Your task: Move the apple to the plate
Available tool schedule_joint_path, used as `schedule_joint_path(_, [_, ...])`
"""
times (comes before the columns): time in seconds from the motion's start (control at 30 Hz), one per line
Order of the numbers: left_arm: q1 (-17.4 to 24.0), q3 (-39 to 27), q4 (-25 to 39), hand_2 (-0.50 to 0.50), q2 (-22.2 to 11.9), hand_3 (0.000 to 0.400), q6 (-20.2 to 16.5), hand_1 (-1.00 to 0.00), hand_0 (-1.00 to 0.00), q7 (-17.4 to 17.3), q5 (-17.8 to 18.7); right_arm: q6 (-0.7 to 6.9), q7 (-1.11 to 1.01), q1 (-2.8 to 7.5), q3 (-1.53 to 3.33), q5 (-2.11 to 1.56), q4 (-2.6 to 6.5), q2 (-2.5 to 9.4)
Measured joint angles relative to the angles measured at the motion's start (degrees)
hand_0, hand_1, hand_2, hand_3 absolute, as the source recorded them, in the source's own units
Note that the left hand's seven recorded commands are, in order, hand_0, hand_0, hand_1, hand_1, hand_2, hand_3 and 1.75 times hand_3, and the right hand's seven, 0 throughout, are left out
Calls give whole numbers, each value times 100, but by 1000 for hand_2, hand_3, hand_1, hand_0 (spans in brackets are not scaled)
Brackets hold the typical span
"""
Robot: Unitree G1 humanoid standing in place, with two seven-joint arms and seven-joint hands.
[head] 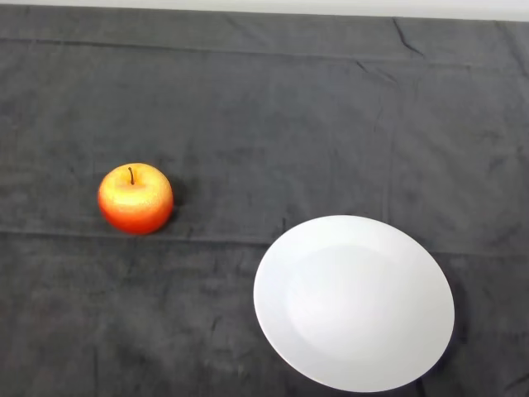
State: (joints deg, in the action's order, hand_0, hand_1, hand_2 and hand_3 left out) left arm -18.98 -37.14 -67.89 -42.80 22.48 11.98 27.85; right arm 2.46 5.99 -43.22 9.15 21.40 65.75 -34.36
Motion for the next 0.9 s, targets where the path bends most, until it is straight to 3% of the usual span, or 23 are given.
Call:
schedule_joint_path(0.43, [-56,6,21,0,1,0,-67,0,0,64,-76,1,0,0,0,0,0,0])
schedule_joint_path(0.73, [-723,215,207,0,57,0,-147,0,0,171,-302,4,0,1,0,0,5,0])
schedule_joint_path(0.9, [-1037,299,372,0,132,0,-83,0,0,14,-449,0,0,2,0,0,4,1])
